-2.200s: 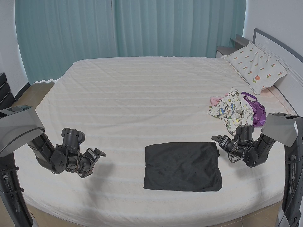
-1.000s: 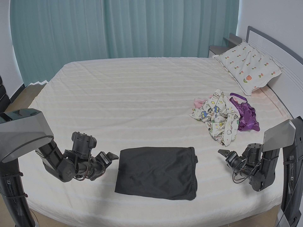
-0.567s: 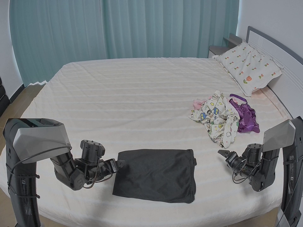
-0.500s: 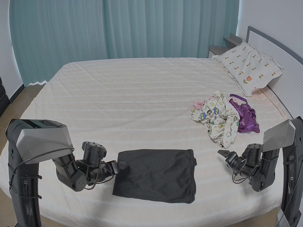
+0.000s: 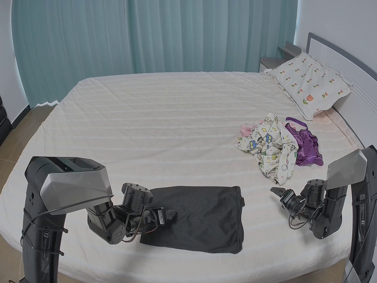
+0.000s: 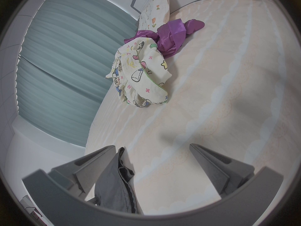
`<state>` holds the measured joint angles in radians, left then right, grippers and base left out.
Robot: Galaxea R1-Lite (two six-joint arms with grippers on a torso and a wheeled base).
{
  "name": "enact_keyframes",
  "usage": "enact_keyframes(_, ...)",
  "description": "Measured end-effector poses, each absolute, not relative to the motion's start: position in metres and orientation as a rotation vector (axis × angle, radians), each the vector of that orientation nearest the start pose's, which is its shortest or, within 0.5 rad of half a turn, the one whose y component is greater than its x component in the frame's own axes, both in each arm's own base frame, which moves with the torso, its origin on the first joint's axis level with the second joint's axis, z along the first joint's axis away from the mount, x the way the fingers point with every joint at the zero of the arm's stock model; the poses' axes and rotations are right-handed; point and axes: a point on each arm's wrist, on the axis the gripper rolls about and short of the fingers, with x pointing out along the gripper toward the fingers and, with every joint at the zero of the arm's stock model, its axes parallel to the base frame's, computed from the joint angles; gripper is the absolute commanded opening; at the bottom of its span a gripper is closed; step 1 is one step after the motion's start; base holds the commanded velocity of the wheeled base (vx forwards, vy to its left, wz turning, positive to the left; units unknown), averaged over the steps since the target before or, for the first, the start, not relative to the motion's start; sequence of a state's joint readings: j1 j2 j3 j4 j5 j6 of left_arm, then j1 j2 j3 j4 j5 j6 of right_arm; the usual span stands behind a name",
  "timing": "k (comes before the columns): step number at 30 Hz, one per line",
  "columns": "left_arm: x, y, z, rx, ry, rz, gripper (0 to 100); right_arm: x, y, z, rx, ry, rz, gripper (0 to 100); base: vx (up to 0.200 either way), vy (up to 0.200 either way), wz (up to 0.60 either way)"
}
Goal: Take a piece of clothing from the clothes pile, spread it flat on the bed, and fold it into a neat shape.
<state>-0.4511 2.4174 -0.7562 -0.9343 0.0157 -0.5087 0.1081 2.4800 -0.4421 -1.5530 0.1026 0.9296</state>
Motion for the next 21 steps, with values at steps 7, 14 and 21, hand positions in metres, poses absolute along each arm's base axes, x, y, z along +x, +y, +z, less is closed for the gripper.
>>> enact_keyframes(7,0.323,-0.164,-0.052,-0.321,0.817,-0.278,0,0.314,0.037,-0.054,0.905,0.549,-0.036,100,0.000,0.000,0.00)
enact_keyframes(14,0.322,-0.161,-0.053,-0.333,0.825,-0.274,0,0.314,0.037,-0.054,0.905,0.549,-0.036,100,0.000,0.000,0.00)
enact_keyframes(21,0.314,-0.156,-0.054,-0.314,0.842,-0.242,0,0.313,0.037,-0.055,0.903,0.551,-0.035,100,0.000,0.000,0.00)
